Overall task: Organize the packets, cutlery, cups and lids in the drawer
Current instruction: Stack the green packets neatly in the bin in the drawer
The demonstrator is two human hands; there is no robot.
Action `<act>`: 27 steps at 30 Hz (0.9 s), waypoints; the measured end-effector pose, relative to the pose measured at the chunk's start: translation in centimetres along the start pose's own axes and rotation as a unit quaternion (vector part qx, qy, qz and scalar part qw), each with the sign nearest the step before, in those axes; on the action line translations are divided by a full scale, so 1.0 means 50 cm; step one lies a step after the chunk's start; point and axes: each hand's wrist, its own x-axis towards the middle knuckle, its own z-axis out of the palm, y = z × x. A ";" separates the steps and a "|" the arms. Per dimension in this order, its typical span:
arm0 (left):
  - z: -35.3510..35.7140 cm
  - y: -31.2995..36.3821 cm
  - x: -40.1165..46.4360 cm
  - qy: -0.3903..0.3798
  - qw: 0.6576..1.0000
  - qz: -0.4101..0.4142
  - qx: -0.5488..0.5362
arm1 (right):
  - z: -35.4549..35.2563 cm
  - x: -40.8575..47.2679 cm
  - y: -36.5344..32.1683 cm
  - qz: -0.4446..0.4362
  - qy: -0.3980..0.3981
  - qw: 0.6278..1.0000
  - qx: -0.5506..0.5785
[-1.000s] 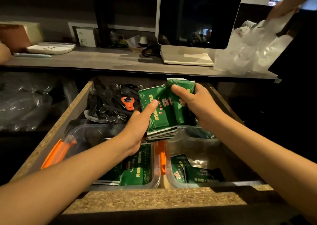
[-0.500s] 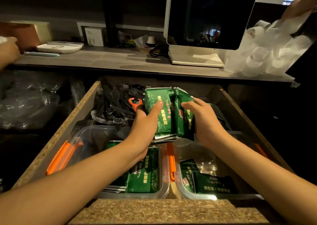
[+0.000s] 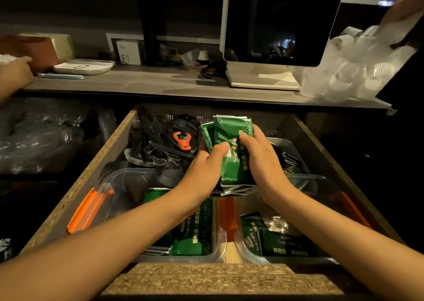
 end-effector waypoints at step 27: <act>0.002 0.016 -0.006 0.002 0.982 0.004 -0.189 | -0.001 -0.013 -0.017 0.217 -0.040 0.961 0.167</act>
